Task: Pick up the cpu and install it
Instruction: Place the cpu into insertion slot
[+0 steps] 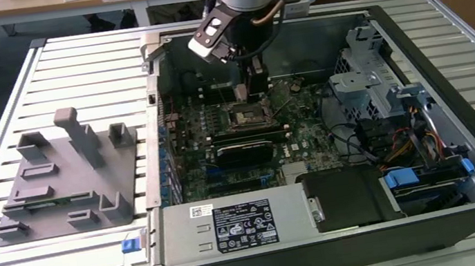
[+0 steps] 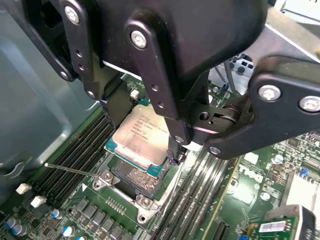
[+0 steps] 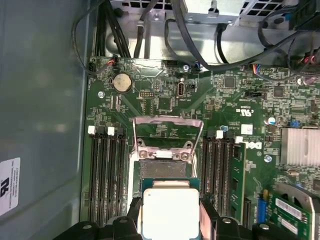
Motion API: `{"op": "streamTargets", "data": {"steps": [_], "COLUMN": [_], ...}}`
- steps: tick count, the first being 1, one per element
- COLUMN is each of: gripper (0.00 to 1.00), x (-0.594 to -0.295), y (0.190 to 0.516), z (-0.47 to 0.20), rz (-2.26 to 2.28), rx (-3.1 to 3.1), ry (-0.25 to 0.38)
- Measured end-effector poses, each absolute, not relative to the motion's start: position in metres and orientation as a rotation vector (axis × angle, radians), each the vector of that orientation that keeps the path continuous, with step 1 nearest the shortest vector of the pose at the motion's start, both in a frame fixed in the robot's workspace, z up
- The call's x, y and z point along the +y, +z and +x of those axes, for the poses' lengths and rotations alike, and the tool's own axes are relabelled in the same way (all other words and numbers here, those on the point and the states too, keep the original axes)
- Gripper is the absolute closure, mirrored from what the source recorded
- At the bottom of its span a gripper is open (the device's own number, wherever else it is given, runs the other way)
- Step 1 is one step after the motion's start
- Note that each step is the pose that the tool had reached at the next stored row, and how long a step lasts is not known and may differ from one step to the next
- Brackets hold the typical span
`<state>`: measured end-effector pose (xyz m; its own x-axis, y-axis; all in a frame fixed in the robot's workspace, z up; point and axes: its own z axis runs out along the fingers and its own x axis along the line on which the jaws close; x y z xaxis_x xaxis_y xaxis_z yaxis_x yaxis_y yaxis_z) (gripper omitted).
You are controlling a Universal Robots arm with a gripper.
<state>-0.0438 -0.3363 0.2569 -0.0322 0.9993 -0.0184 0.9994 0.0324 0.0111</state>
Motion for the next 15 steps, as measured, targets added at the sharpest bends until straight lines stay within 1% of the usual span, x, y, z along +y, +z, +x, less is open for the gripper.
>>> {"op": "streamTargets", "data": {"steps": [15], "gripper": [0.46], "x": [-0.332], "y": [0.235], "z": [-0.043], "rz": [2.175], "rx": [2.237], "ry": [-0.008]}}
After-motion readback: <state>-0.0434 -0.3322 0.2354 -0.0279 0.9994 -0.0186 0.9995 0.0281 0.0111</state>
